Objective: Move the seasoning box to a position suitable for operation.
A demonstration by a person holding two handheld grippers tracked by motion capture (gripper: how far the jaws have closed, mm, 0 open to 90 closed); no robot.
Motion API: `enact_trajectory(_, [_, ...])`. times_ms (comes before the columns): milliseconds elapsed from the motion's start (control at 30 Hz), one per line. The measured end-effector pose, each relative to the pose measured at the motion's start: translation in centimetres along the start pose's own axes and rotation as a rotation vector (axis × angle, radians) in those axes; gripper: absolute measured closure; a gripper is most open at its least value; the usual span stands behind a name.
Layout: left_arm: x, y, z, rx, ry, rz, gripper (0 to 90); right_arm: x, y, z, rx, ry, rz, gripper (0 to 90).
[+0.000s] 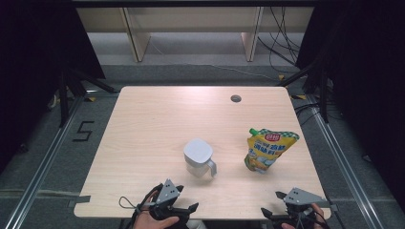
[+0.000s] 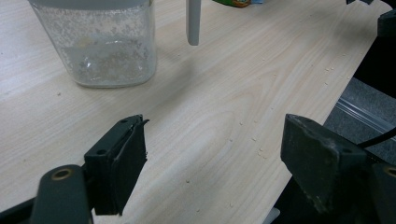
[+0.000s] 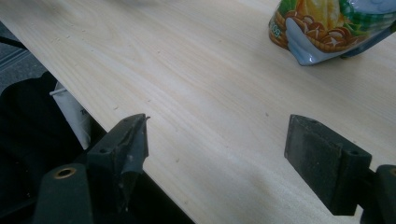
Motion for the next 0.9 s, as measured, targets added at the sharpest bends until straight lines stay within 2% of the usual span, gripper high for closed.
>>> enact_trajectory(33, [-0.3, 0.0, 0.1, -0.013, -0.021, -0.015, 22.0, 0.0, 0.1, 0.0, -0.001, 0.004, 0.002, 22.8])
enact_trajectory(67, [-0.2, 0.0, 0.1, -0.006, -0.007, -0.012, 22.1, -0.2, 0.0, -0.1, 0.009, -0.013, -0.017, 22.9])
enact_trajectory(167, [-0.2, 0.0, 0.0, 0.0, -0.004, -0.007, 23.5, 0.0, 0.1, -0.2, 0.014, 0.0, -0.011, 23.4])
enact_trajectory(200, [-0.1, 0.1, -0.1, 0.004, 0.005, -0.009, 24.1, -0.1, 0.1, -0.1, 0.003, -0.003, -0.039, 23.5])
enact_trajectory(233, [-0.4, 0.1, 0.0, -0.007, -0.017, -0.013, 24.1, -0.1, 0.1, -0.1, 0.003, -0.003, -0.039, 23.5])
enact_trajectory(300, [-0.2, 0.1, -0.2, 0.008, 0.0, -0.009, 25.2, 0.1, 0.2, -0.3, 0.033, -0.01, -0.002, 23.8])
enact_trajectory(367, [-0.2, 0.0, -0.3, 0.01, 0.001, -0.001, 26.7, 0.0, 0.3, -0.2, 0.031, -0.031, 0.003, 23.8])
enact_trajectory(433, [-0.1, -0.1, -0.4, 0.012, 0.007, 0.0, 27.8, 0.2, 0.3, -0.3, 0.036, -0.012, 0.004, 24.9])
enact_trajectory(467, [-0.1, -0.2, -0.5, 0.015, -0.001, 0.0, 28.7, -0.4, 0.4, -0.3, 0.048, -0.066, -0.016, 26.1])
enact_trajectory(500, [-0.2, -0.3, -0.5, 0.012, -0.014, -0.005, 28.7, -0.4, 0.4, -0.3, 0.048, -0.066, -0.016, 26.1])
enact_trajectory(533, [-0.1, -0.4, -0.8, 0.021, -0.005, 0.0, 29.3, 0.0, 0.4, -0.6, 0.062, -0.028, -0.015, 26.1])
enact_trajectory(567, [-0.2, -0.5, -0.9, 0.014, -0.01, -0.008, 30.6, 0.3, 0.5, -0.7, 0.078, -0.013, 0.008, 26.4])
enact_trajectory(600, [0.0, -0.9, -1.2, 0.028, -0.016, -0.001, 32.2, 0.2, 0.5, -0.7, 0.083, -0.029, 0.001, 27.1])
enact_trajectory(633, [-0.1, -1.0, -1.2, 0.014, -0.044, -0.008, 35.0, 0.4, 0.7, -0.9, 0.096, -0.023, 0.018, 27.8])
enact_trajectory(667, [0.3, -1.6, -1.8, 0.038, -0.05, 0.005, 37.6, 0.5, 0.7, -1.0, 0.105, -0.034, 0.02, 27.8])
enact_trajectory(733, [0.3, -2.2, -2.2, 0.038, -0.055, 0.001, 42.7, 0.6, 0.8, -0.9, 0.097, -0.03, 0.027, 27.8])
enact_trajectory(767, [-0.6, -2.8, -2.9, 0.066, -0.186, -0.009, 44.0, 0.6, 0.8, -1.0, 0.105, -0.017, 0.02, 27.9])
enact_trajectory(833, [-0.5, -3.1, -3.1, 0.075, -0.198, -0.005, 48.4, 0.6, 0.9, -1.0, 0.104, -0.03, 0.031, 27.9])
enact_trajectory(900, [-0.2, -4.1, -3.5, 0.072, -0.182, -0.018, 49.8, 0.4, 0.8, -1.0, 0.117, -0.049, 0.033, 27.9])
Point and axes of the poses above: each handheld gripper's, and its own axes: y roughly backward along the jaws, z roughly out of its underside, x roughly to its right, the point moved 9 cm from there along -y, roughly forward along the jaws, and after that the axes turned 11 degrees about -z, right-handed, at the moved point
